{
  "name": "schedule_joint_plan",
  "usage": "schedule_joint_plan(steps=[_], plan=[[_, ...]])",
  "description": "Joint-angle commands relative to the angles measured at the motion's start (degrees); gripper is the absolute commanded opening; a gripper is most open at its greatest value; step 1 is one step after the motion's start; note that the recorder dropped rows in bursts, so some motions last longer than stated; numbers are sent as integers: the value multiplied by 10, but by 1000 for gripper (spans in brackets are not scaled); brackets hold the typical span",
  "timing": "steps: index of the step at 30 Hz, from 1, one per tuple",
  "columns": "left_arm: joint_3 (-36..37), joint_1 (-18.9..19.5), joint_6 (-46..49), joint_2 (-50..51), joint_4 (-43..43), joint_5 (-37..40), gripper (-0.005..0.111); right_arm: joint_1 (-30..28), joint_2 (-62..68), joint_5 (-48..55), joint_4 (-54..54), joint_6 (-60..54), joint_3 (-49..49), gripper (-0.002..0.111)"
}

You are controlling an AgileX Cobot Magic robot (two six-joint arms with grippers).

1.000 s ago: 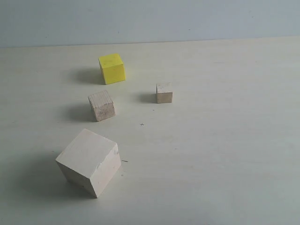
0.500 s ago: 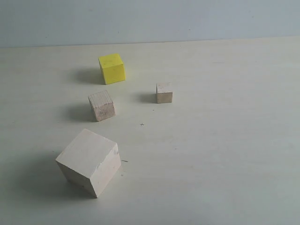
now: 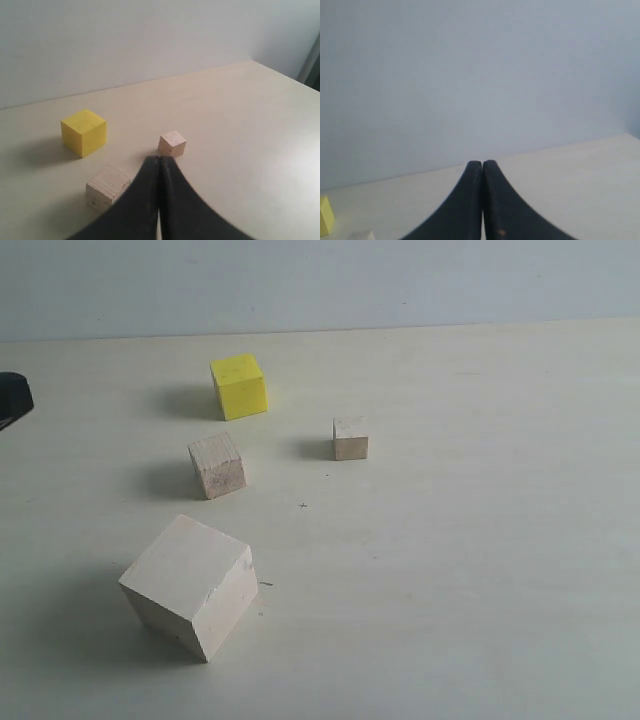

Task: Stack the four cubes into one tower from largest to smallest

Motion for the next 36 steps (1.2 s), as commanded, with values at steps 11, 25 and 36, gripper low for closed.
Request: schedule_joint_plan(steps=[11, 25, 36], plan=[[-4, -4, -66, 14, 40, -72, 0, -3, -2, -152, 8, 151, -5, 0], [2, -4, -206, 182, 116, -145, 0, -2, 95, 215, 46, 28, -247, 0], [15, -4, -157, 254, 116, -146, 0, 69, 242, 441, 231, -207, -414, 0]])
